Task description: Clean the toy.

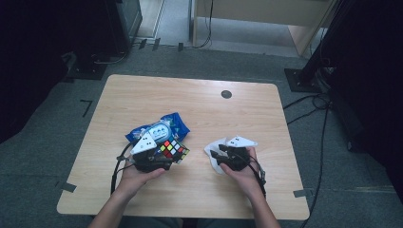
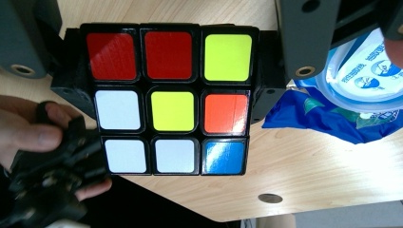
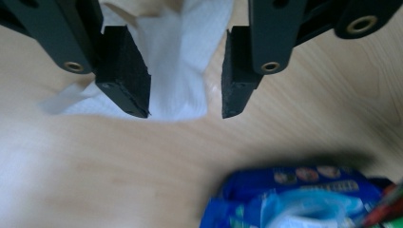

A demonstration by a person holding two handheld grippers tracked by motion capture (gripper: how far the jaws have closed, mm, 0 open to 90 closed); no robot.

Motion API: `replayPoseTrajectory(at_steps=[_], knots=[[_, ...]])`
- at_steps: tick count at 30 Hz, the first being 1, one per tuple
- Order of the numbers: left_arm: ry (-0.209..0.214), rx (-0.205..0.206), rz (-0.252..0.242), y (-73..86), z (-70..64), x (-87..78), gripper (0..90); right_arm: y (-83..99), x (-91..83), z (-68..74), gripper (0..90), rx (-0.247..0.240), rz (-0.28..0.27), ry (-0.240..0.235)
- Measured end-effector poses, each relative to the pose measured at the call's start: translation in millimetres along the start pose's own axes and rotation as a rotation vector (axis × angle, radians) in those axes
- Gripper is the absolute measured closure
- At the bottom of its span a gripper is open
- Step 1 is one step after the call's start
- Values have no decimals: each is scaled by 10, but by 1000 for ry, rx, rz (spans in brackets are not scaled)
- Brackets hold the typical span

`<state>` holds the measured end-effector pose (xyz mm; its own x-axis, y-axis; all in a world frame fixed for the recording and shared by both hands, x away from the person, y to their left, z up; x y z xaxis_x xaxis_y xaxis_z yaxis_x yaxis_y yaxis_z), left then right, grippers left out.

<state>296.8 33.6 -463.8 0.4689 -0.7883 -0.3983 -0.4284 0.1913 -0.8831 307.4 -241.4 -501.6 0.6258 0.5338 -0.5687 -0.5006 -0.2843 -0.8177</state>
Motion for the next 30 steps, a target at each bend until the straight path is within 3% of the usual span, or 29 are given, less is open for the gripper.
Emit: replayPoseTrajectory(at_steps=[2, 3, 4, 7, 9, 12, 13, 15, 17, 19, 21, 22, 24, 30], knots=[[3, 1, 2, 2, -11, 9, 342, -9, 6, -38, 585, -82, -36, 50], [3, 1, 2, 2, -11, 9, 342, -9, 6, -38, 585, -82, -36, 50], [0, 9, 10, 8, -24, 19, 342, 36, 67, -86, 609, -151, -9, 72], [0, 14, 12, 10, -31, 26, 342, 85, 117, -102, 678, -156, 38, 81], [-1, 9, 14, 12, -28, 31, 342, 159, 172, -90, 742, -123, 120, 77], [-3, 10, 16, 15, -21, 31, 342, 181, 177, -75, 761, -104, 156, 72], [-4, 10, 17, 16, -16, 31, 342, 178, 173, -50, 745, -72, 168, 41], [-4, 8, 15, 16, -13, 24, 342, 159, 160, -17, 705, -53, 161, -13], [-6, 8, 14, 15, -12, 19, 342, 104, 108, 27, 639, -68, 125, -80], [-7, 8, 13, 15, -12, 18, 342, 81, 88, 34, 598, -78, 107, -78], [-5, 8, 14, 16, -16, 19, 342, 24, 55, 35, 515, -94, 43, -70], [-3, 12, 19, 18, -21, 24, 342, 15, 95, 17, 427, -152, 11, -6], [-1, 15, 22, 22, -35, 35, 342, 53, 167, -6, 429, -200, 32, 48], [10, 21, 26, 29, -55, 50, 342, 142, 277, -28, 450, -198, 90, 12]])
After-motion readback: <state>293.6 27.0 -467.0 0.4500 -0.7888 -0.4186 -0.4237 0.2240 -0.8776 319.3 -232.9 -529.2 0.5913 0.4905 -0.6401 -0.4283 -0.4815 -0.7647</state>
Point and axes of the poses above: each handheld gripper's, and its own axes: x roughly forward along the jaws, y roughly out of its underside, z roughly to its left, the point moved 3 cm from there along x, roughly forward along the jaws, and after that the axes turned 3 degrees about -x, right-handed, at the moved point
